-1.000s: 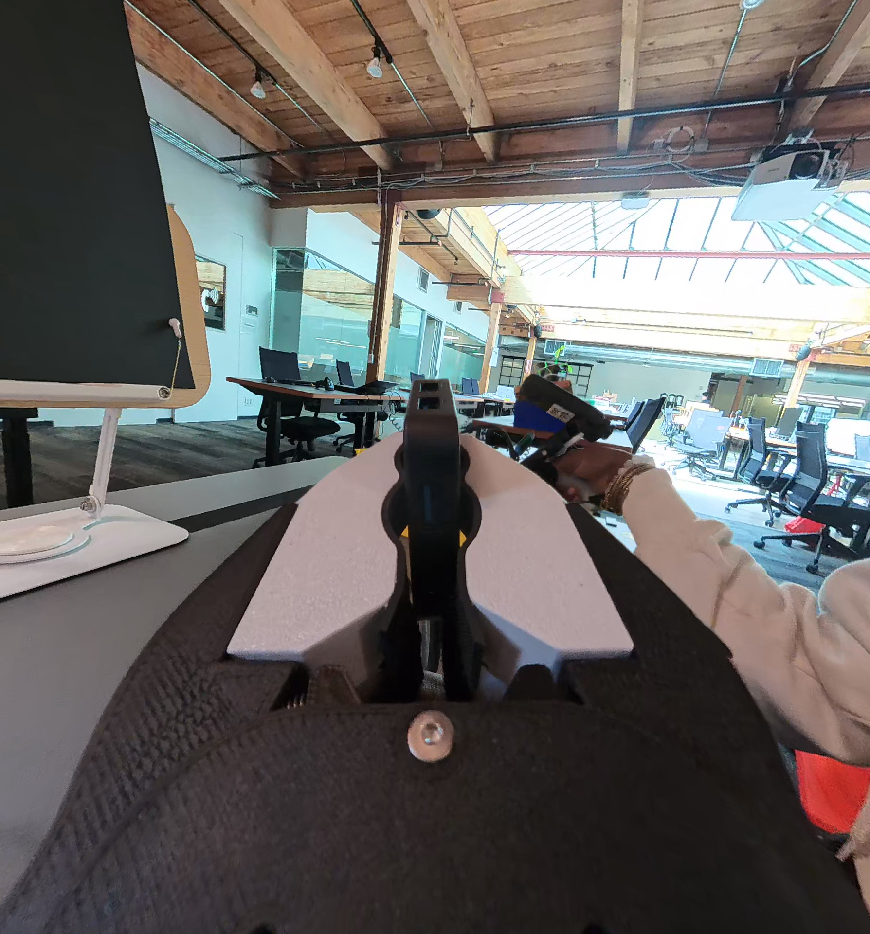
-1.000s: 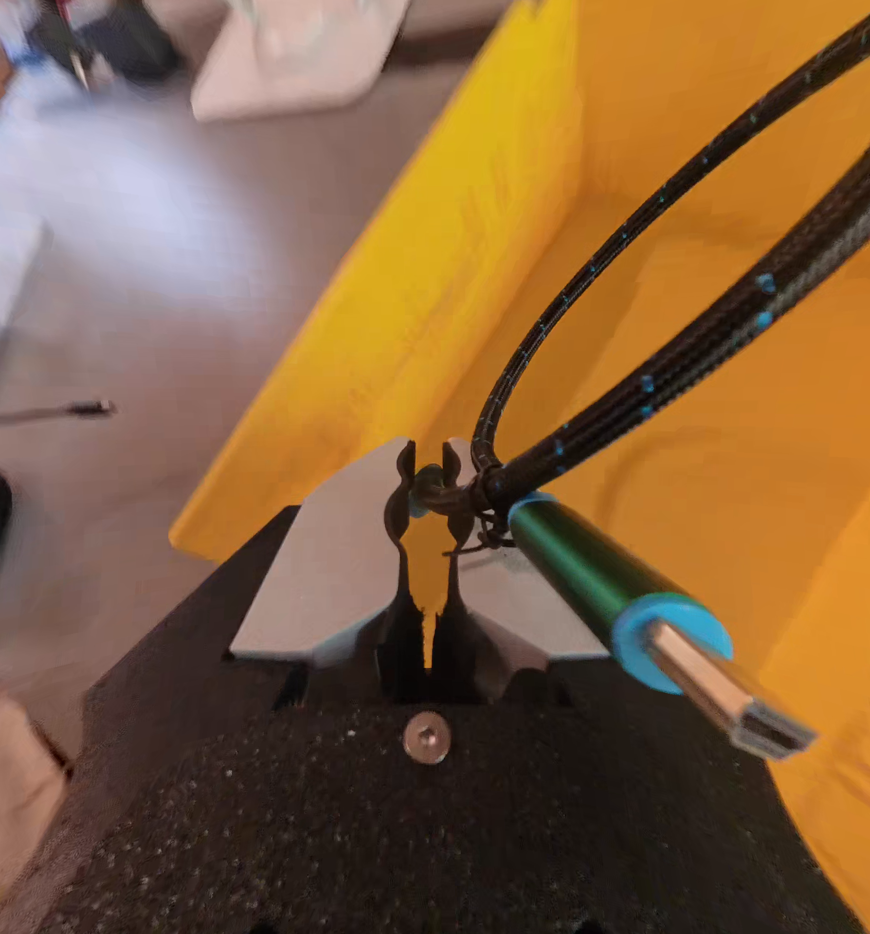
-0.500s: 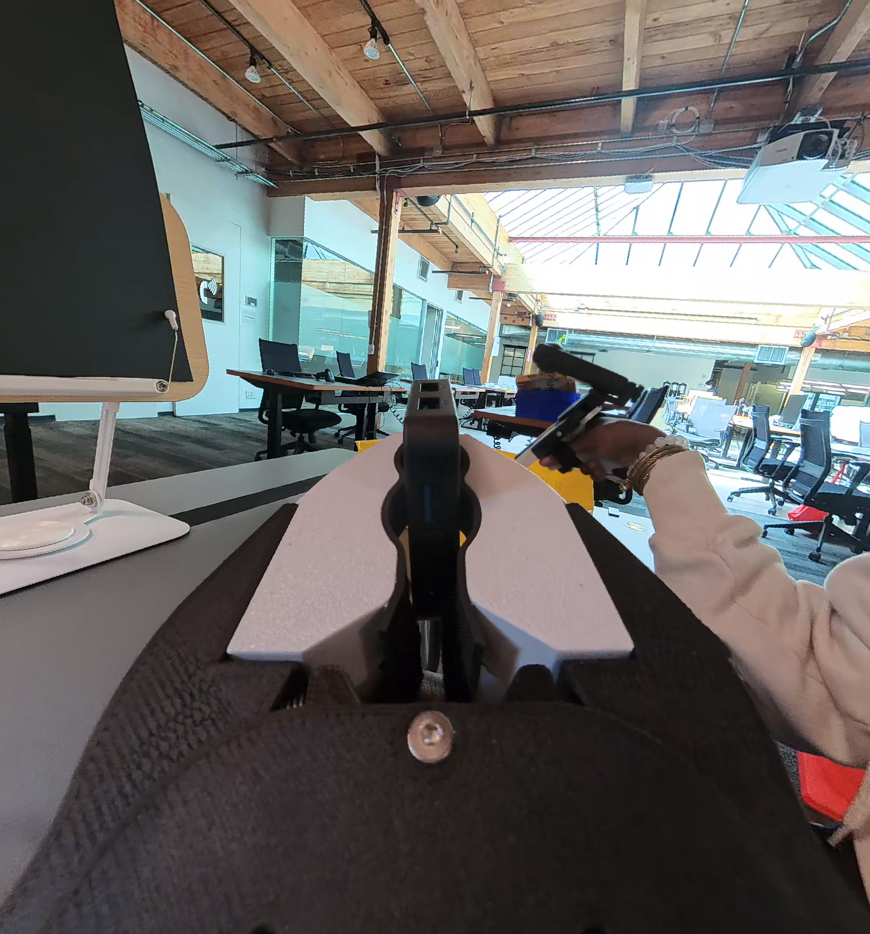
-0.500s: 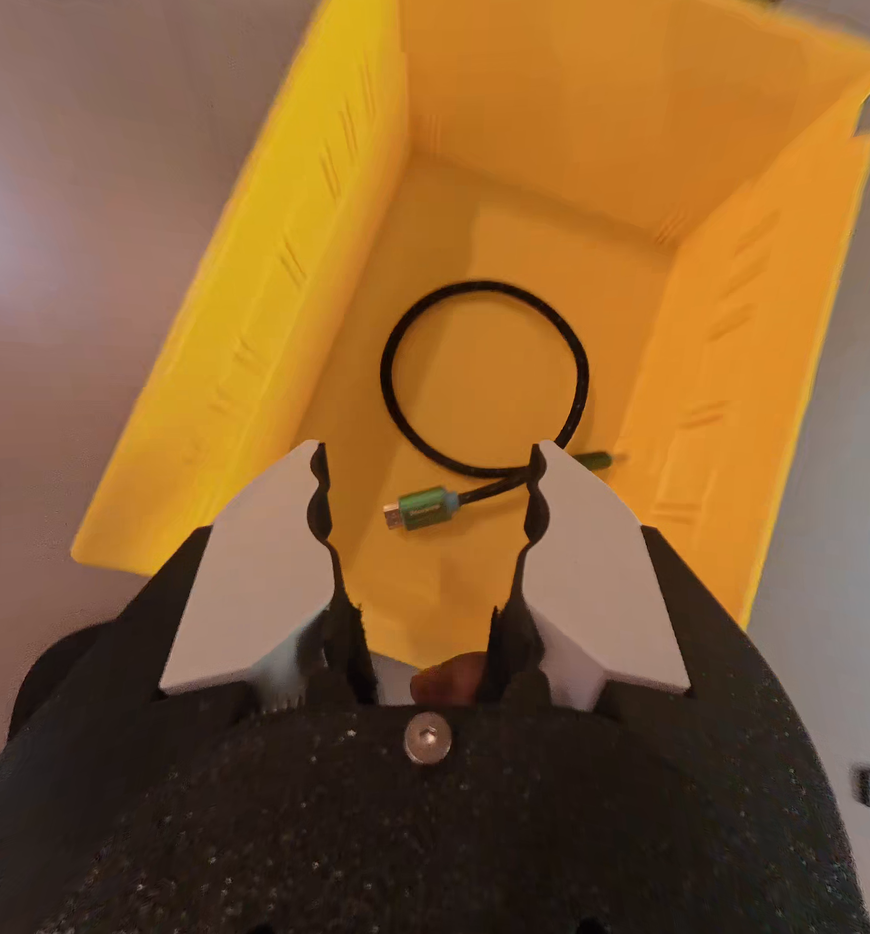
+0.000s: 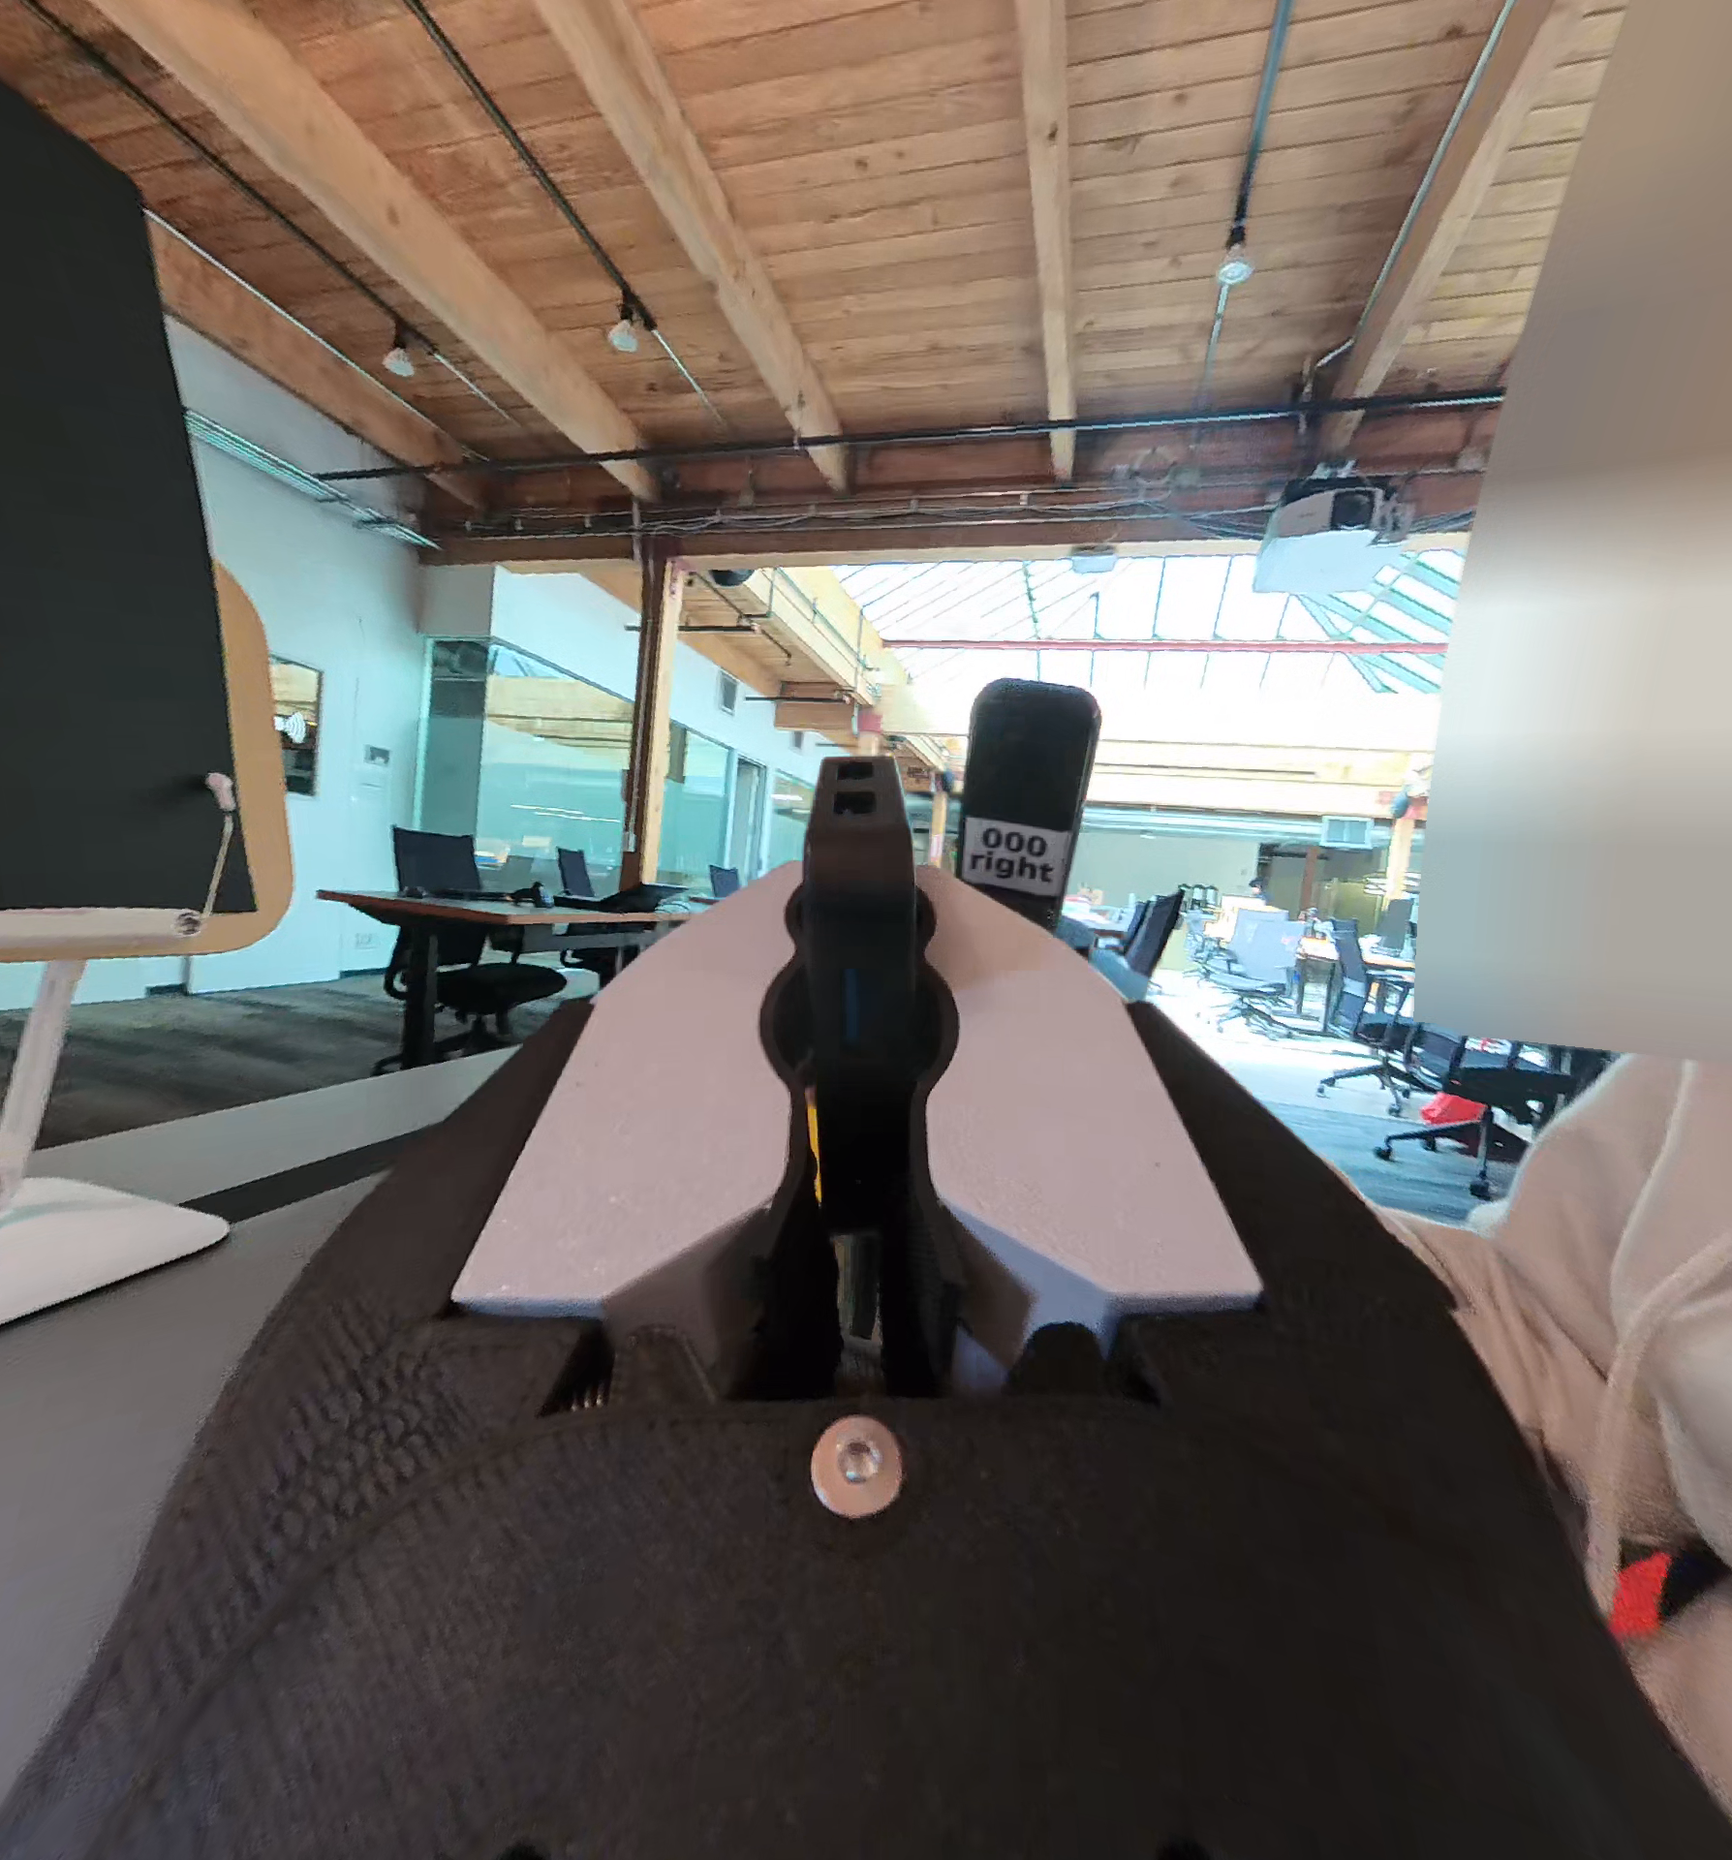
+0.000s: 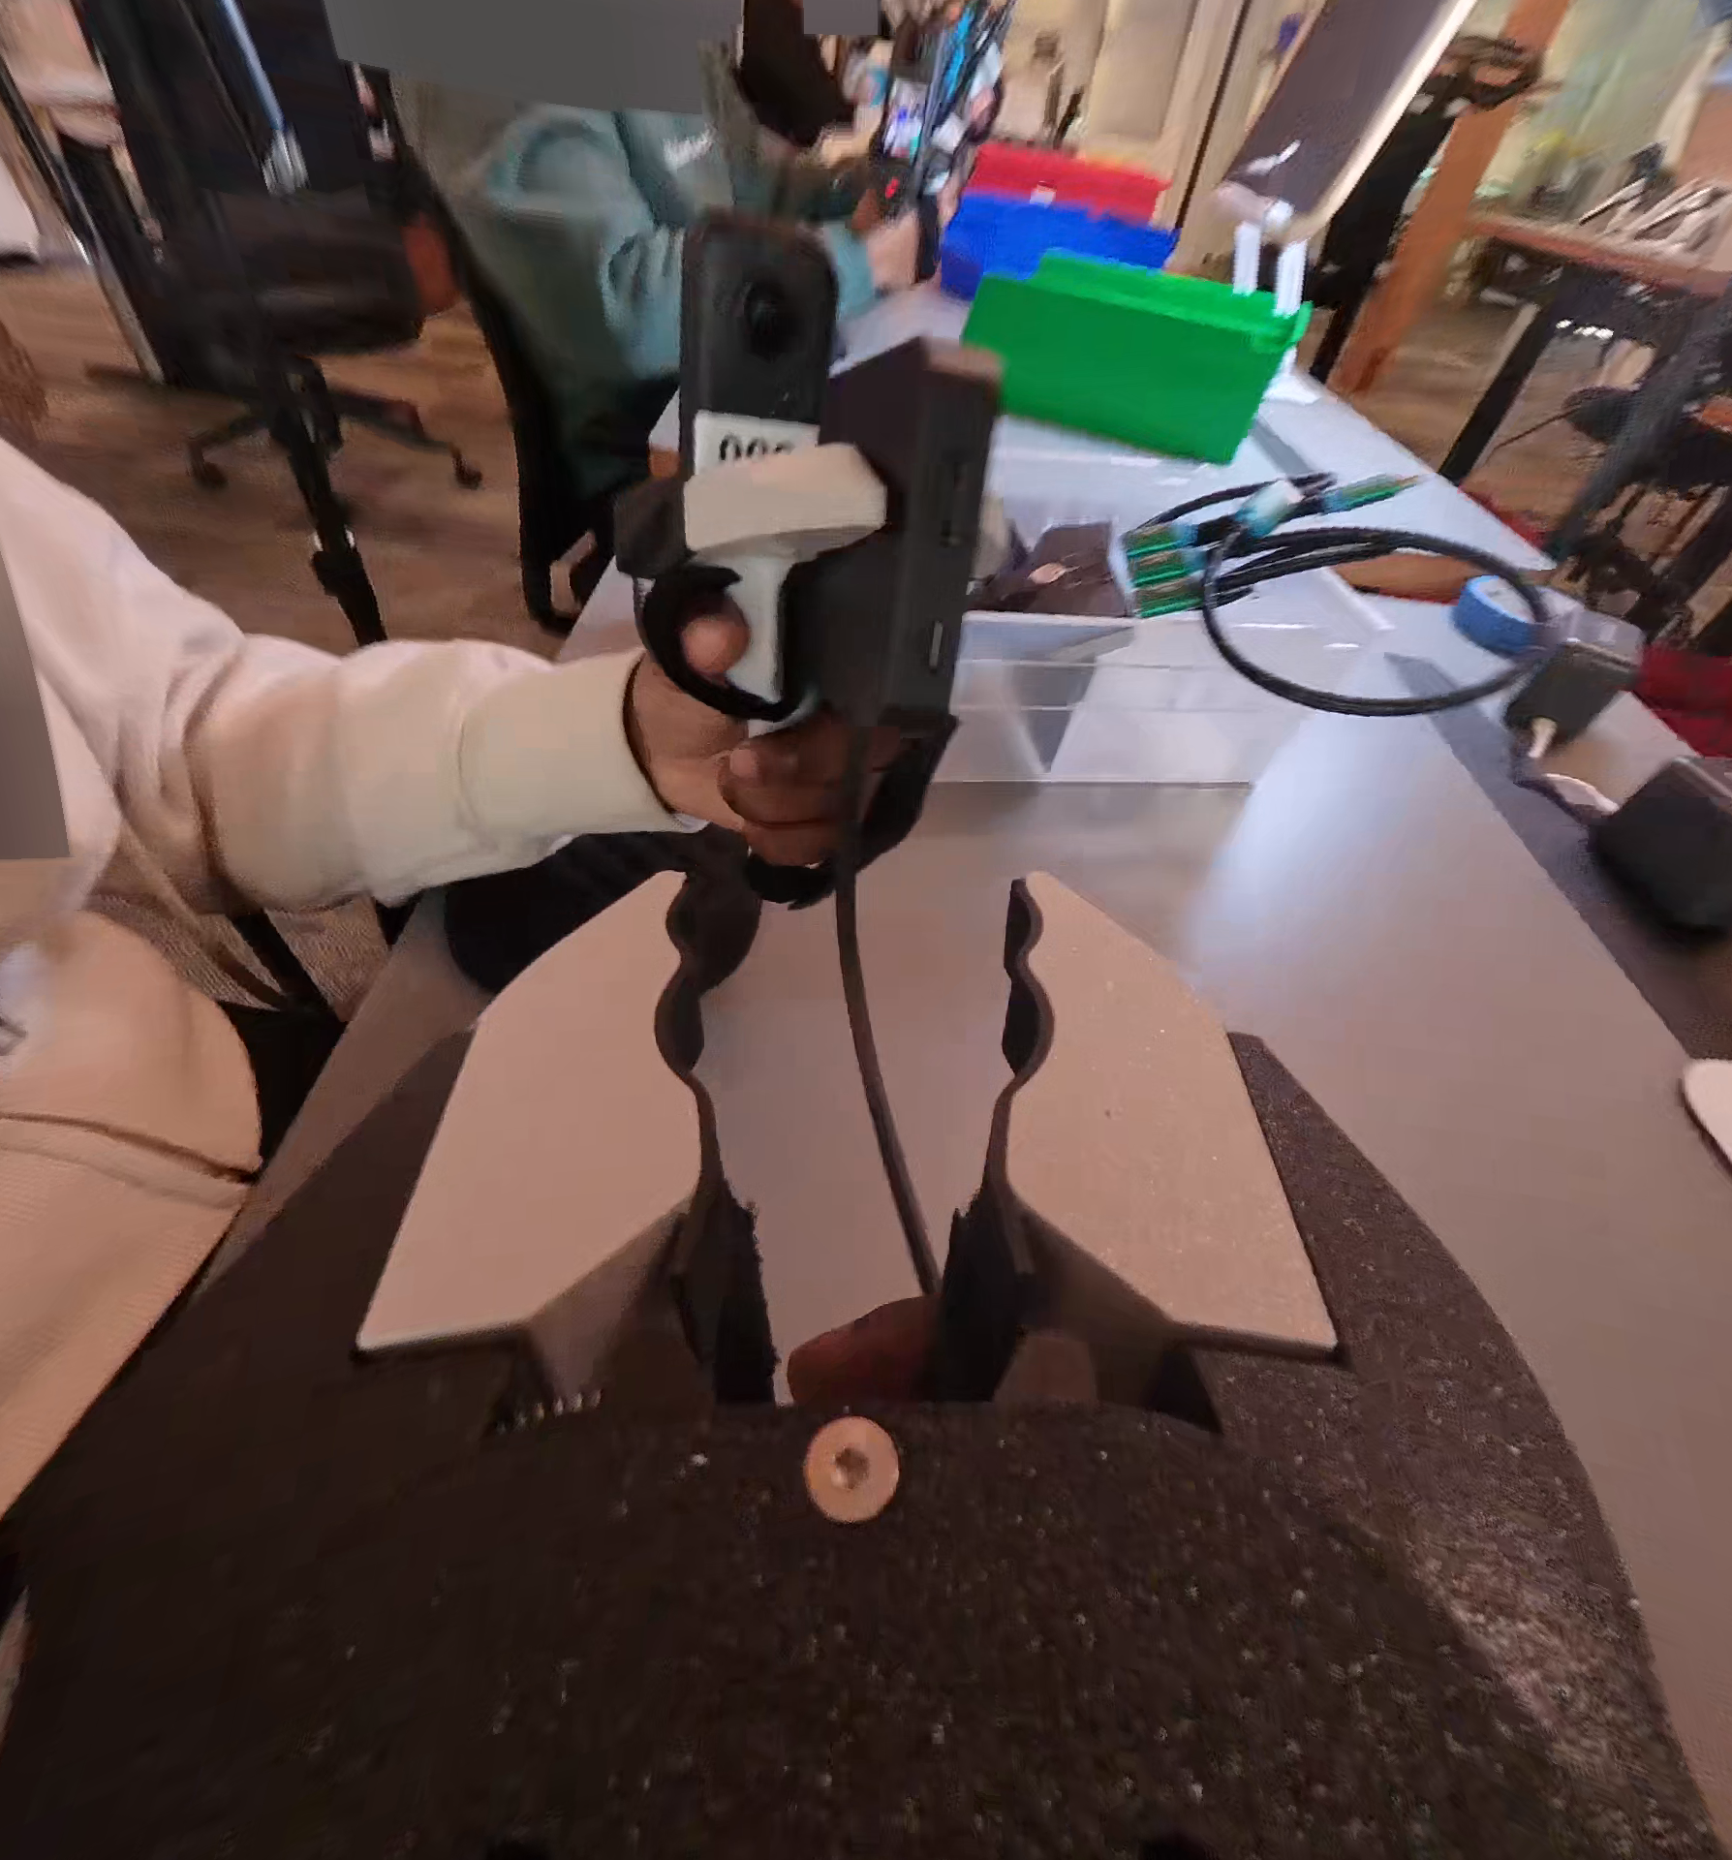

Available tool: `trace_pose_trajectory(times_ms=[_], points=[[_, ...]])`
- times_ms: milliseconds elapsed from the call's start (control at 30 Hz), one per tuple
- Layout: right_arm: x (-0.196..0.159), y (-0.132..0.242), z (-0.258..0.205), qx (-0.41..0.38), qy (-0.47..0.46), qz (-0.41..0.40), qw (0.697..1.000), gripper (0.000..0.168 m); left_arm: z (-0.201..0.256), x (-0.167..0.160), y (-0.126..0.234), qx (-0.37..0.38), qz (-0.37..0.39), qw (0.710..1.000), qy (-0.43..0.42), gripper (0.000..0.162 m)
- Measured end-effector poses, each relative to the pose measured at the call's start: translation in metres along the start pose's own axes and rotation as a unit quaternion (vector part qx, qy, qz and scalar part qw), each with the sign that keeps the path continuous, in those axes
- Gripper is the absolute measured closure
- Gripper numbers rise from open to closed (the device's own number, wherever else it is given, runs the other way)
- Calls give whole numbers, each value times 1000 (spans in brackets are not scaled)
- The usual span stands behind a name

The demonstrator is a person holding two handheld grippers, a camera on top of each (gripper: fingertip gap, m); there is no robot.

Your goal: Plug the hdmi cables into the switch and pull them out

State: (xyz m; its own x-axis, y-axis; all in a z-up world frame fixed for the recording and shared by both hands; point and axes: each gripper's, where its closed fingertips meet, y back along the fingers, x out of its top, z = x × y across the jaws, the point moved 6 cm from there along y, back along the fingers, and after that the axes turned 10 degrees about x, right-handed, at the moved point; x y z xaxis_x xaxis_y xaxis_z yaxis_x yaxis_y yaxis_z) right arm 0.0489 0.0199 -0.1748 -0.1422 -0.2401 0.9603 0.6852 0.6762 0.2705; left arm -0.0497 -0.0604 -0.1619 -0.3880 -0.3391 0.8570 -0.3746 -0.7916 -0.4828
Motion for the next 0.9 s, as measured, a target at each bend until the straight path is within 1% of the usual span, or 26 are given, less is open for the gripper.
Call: trace_pose_trajectory(times_ms=[33,67,167,233,267,300,333,400,467,533,567,600,633,667,733,800,833,900], points=[[-1,-14,0,-1,11,-6,1000,111,2,-1,-1,-8,-6,1000,2,148],[0,-25,-1,-5,22,4,1000,113,3,-3,-1,-15,-13,1000,3,147],[5,-38,0,-2,21,78,997,131,7,-8,-3,-26,-36,999,-2,148],[7,-34,2,0,15,121,992,149,10,-11,-5,-34,-47,998,-9,147],[7,-31,2,8,12,129,991,153,11,-12,-5,-34,-48,998,-11,141],[7,-27,2,5,19,135,991,154,10,-12,-6,-27,-46,998,-14,138],[10,-20,4,-17,35,145,989,154,9,-11,-6,-18,-38,999,-16,130],[21,4,7,-77,72,186,977,154,6,-5,-3,-5,-11,1000,-13,122],[37,45,7,-144,108,259,949,154,0,1,0,13,12,1000,-1,122],[49,98,1,-225,152,343,899,154,-5,2,1,30,16,999,10,122],[52,125,-5,-268,175,374,871,154,-7,1,1,35,14,999,13,123],[53,152,-12,-311,203,388,844,154,-7,0,0,37,11,999,13,123],[52,175,-19,-357,234,380,821,154,-7,-1,0,37,9,999,11,122],[49,195,-26,-405,263,355,801,154,-6,-2,-1,36,6,999,8,122],[36,230,-31,-505,283,293,761,153,-5,-5,-3,36,-6,999,1,122],[17,259,-25,-584,240,263,730,154,-5,-8,-4,38,-21,999,-6,122],[5,272,-17,-615,190,260,720,154,-5,-9,-4,38,-25,999,-9,122],[-27,291,4,-656,47,246,712,154,-4,-11,-5,39,-30,999,-14,123]])
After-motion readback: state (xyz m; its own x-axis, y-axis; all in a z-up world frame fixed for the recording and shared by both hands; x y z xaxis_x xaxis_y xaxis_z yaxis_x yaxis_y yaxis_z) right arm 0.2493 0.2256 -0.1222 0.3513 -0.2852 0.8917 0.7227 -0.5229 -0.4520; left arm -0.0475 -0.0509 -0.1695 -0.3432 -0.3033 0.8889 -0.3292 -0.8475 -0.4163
